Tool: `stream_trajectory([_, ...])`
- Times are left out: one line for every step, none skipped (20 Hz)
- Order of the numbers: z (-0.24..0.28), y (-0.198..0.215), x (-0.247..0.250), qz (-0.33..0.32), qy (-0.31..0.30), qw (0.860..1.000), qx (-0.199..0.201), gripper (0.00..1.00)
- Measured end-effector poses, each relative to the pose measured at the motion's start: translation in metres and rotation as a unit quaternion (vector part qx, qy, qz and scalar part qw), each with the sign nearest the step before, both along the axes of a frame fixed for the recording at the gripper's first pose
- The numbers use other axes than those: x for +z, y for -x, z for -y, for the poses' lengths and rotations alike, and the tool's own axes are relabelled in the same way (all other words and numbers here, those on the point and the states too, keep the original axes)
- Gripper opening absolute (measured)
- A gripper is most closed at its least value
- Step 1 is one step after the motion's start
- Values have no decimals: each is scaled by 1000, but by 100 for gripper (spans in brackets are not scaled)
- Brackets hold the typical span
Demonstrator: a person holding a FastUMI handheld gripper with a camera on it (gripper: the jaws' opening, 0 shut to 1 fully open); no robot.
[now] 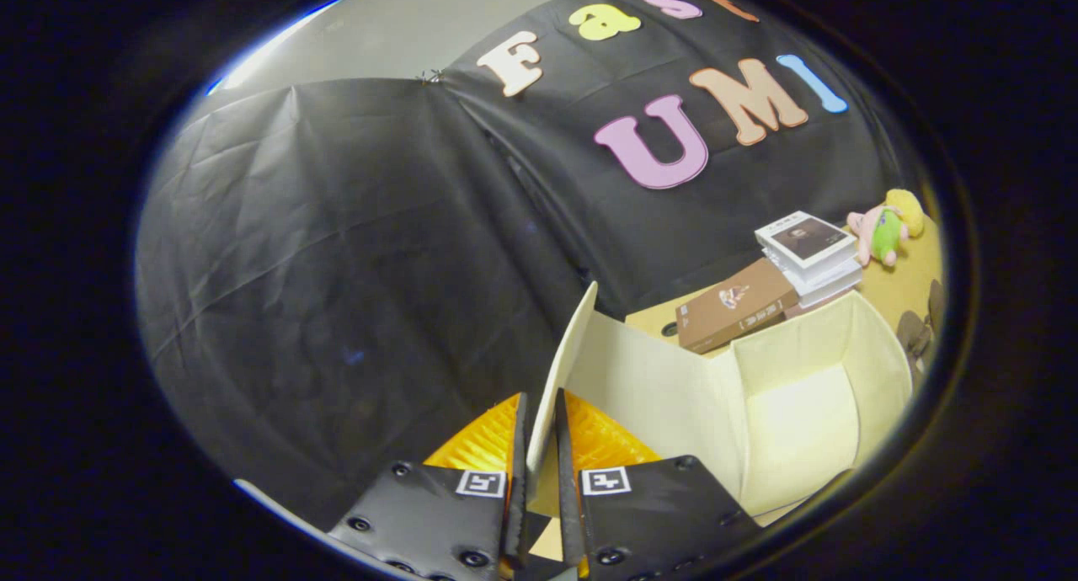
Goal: Open the storage box then place both shoes into the box .Put the left shoe in first, then the right shoe, with the right side of both shoes facing outward in a uniform manner.
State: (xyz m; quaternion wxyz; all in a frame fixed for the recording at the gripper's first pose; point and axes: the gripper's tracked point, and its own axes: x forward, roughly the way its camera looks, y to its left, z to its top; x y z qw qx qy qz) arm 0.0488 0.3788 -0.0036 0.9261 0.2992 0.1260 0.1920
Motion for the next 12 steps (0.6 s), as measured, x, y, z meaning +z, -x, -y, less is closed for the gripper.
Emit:
stream_trajectory([-7, 2, -5, -1, 0, 1000, 5, 19])
stream_trajectory([-14, 3, -9, -3, 1, 1000, 8, 23])
stream_trajectory([-21, 5, -12, -3, -3, 1000, 18, 29])
stream_trajectory([-31, 6, -19, -10, 1, 1000, 28, 34])
stream_trajectory([-40, 10, -27, -15, 15, 999, 43, 40])
stream_trajectory([-48, 12, -36, -22, 39, 997, 56, 45])
stream_trajectory([-51, 18, -44, -25, 64, 995, 68, 51])
stream_trajectory([-54, 21, -47, -22, 80, 994, 77, 56])
stream_trajectory([-55, 22, -50, -18, 88, 993, 82, 62])
stream_trajectory([-53, 23, -50, -16, 93, 992, 83, 68])
stream_trajectory([-47, 26, -48, -18, 97, 992, 82, 73])
stream_trajectory([-42, 30, -48, -21, 103, 991, 78, 79])
